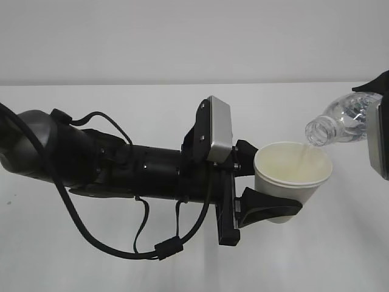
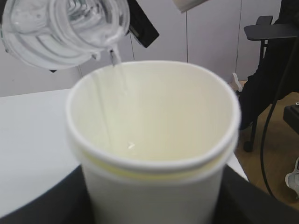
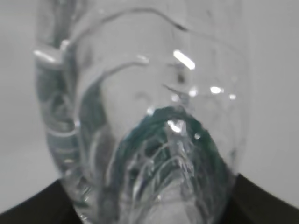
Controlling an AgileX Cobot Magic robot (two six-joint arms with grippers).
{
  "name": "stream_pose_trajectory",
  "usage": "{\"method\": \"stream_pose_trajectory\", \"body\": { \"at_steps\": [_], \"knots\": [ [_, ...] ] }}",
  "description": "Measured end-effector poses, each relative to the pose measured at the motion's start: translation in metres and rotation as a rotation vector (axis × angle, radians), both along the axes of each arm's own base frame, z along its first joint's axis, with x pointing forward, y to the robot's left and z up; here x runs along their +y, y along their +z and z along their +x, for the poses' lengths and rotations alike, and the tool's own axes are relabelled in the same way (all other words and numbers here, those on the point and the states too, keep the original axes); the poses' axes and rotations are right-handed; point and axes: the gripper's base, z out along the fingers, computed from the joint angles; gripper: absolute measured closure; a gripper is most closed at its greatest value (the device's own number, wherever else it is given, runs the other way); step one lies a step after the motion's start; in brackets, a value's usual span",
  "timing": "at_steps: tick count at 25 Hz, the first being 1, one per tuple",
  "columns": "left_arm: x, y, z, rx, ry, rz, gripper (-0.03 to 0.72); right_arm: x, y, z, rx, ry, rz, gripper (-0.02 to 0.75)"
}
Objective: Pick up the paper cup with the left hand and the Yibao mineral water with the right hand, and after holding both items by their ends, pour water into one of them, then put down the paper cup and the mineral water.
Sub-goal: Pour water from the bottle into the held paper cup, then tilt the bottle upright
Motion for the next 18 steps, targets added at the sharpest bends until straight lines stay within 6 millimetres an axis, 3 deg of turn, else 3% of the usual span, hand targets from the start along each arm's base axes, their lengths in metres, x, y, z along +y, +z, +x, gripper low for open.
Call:
{"method": "stream_pose_trajectory", "body": {
  "at_steps": [18],
  "knots": [
    [0.0000, 0.0000, 0.0000, 0.000, 0.000, 0.000, 0.270, -0.0002, 0.0032, -0.0019, -0.013, 0.001, -0.001, 0.304]
  ]
}}
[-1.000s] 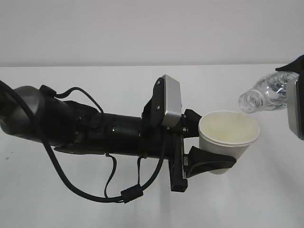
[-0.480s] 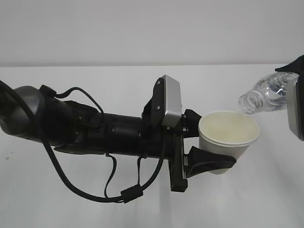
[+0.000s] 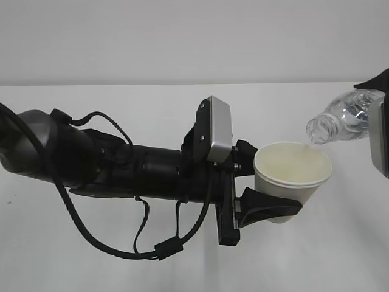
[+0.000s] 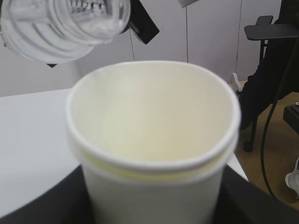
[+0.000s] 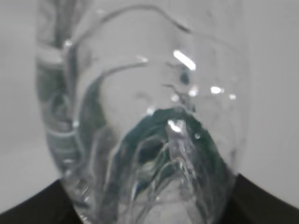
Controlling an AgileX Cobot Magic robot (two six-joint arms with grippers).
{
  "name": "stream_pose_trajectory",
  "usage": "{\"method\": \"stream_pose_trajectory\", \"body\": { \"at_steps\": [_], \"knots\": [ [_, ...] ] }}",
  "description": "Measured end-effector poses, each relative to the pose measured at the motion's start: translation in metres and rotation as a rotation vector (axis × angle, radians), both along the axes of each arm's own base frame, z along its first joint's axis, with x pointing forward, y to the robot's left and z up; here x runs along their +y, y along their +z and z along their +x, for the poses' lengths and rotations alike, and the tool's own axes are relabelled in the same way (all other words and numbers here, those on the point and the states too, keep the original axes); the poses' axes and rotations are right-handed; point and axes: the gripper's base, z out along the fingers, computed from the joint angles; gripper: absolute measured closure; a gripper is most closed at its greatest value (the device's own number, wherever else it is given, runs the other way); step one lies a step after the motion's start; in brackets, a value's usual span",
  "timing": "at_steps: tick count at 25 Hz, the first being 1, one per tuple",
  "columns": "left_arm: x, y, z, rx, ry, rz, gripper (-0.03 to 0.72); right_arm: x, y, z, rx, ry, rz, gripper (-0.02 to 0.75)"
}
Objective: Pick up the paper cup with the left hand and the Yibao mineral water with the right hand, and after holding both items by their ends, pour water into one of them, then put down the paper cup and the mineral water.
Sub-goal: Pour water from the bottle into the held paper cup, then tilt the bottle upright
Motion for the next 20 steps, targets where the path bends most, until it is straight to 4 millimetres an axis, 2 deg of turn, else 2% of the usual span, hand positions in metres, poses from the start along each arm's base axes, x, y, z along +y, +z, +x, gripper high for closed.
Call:
{"method": "stream_pose_trajectory", "body": {
  "at_steps": [20],
  "knots": [
    [0.0001, -0.0008, 0.0005, -0.001, 0.005, 0.009, 0.270, 0.0003, 0.0000, -0.0001, 0.001, 0.003, 0.001, 0.304]
  ]
}}
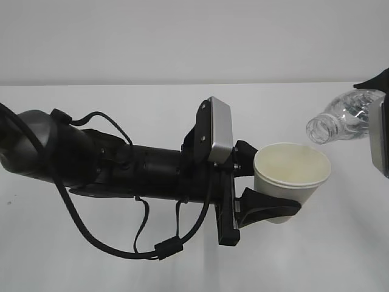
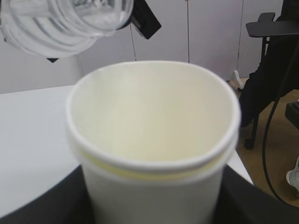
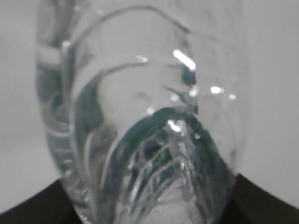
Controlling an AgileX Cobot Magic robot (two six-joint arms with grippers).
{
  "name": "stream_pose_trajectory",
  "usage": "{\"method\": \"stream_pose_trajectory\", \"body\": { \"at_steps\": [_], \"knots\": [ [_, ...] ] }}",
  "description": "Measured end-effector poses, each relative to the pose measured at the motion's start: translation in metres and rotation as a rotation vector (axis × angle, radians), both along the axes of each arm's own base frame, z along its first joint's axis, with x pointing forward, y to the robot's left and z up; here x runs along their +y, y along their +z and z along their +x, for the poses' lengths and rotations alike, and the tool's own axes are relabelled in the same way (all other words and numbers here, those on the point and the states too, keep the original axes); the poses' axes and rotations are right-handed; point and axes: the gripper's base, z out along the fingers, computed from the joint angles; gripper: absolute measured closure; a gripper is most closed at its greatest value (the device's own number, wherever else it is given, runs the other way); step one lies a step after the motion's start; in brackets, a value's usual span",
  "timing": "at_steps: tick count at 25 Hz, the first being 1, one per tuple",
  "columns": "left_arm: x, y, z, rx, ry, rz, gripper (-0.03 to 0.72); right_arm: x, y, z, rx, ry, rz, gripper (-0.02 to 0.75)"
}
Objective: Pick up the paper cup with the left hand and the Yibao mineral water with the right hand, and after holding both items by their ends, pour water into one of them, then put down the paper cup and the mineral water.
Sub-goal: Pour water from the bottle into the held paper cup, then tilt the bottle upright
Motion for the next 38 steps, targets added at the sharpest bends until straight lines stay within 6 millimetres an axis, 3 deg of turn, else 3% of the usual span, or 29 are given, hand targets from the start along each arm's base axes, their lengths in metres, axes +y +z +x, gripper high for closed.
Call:
{"method": "stream_pose_trajectory", "body": {
  "at_steps": [8, 13, 38],
  "knots": [
    [0.000, 0.000, 0.000, 0.000, 0.001, 0.001, 0.270, 0.013, 0.004, 0.000, -0.014, 0.050, -0.001, 0.304],
    [0.000, 0.000, 0.000, 0.001, 0.001, 0.001, 0.270, 0.013, 0.013, 0.003, -0.049, 0.031, -0.005, 0.304],
    [0.000, 0.000, 0.000, 0.001, 0.001, 0.002, 0.270, 0.013, 0.013, 0.003, -0.045, 0.023, 0.012, 0.304]
  ]
}}
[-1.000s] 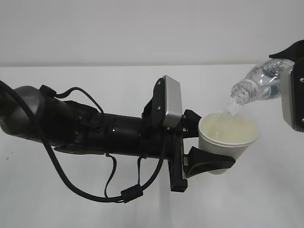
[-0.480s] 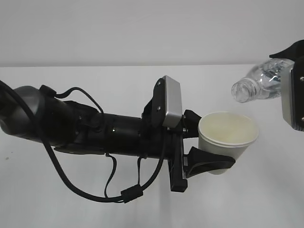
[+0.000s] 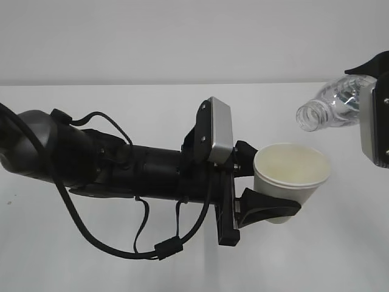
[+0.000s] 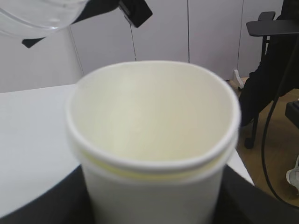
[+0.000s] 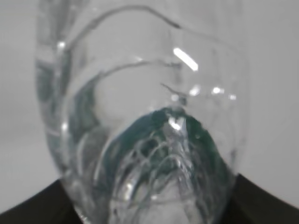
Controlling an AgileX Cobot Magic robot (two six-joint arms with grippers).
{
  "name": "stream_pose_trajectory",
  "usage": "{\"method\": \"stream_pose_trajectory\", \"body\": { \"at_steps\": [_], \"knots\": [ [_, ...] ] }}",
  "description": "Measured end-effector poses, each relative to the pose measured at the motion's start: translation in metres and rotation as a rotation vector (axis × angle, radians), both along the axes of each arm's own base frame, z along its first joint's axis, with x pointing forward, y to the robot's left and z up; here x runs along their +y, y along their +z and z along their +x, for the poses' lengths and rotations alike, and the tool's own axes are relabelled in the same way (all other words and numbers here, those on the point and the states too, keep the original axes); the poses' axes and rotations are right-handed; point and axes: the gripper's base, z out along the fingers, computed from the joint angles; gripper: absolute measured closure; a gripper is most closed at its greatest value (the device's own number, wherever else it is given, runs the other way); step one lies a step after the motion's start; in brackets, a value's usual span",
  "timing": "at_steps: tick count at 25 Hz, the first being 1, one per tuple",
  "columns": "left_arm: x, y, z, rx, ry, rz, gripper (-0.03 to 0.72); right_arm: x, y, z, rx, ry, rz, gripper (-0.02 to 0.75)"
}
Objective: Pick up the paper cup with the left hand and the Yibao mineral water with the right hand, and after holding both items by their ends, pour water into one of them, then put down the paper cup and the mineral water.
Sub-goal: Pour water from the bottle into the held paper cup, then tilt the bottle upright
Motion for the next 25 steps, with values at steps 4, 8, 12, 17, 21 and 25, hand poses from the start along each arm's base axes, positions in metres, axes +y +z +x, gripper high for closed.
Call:
{"method": "stream_pose_trajectory", "body": {
  "at_steps": [4, 8, 12, 17, 21, 25],
  "knots": [
    [0.0000, 0.0000, 0.0000, 0.000, 0.000, 0.000, 0.270, 0.0000, 0.0000, 0.0000, 0.000, 0.000, 0.000, 0.303],
    [0.0000, 0.0000, 0.0000, 0.000, 0.000, 0.000, 0.270, 0.0000, 0.0000, 0.0000, -0.003, 0.006, -0.011, 0.304],
    [0.0000, 0.0000, 0.0000, 0.000, 0.000, 0.000, 0.270, 0.0000, 0.0004, 0.0002, -0.008, 0.013, -0.026, 0.303],
    [0.0000, 0.0000, 0.0000, 0.002, 0.000, 0.000, 0.270, 0.0000, 0.0004, 0.0002, -0.013, 0.022, -0.046, 0.304],
    [0.0000, -0.0001, -0.0001, 0.002, -0.001, 0.001, 0.270, 0.0000, 0.0004, 0.0002, -0.017, 0.030, -0.063, 0.304],
    [0.0000, -0.0001, -0.0001, 0.002, -0.001, 0.001, 0.270, 0.0000, 0.0004, 0.0002, -0.018, 0.033, -0.068, 0.304]
  ]
}}
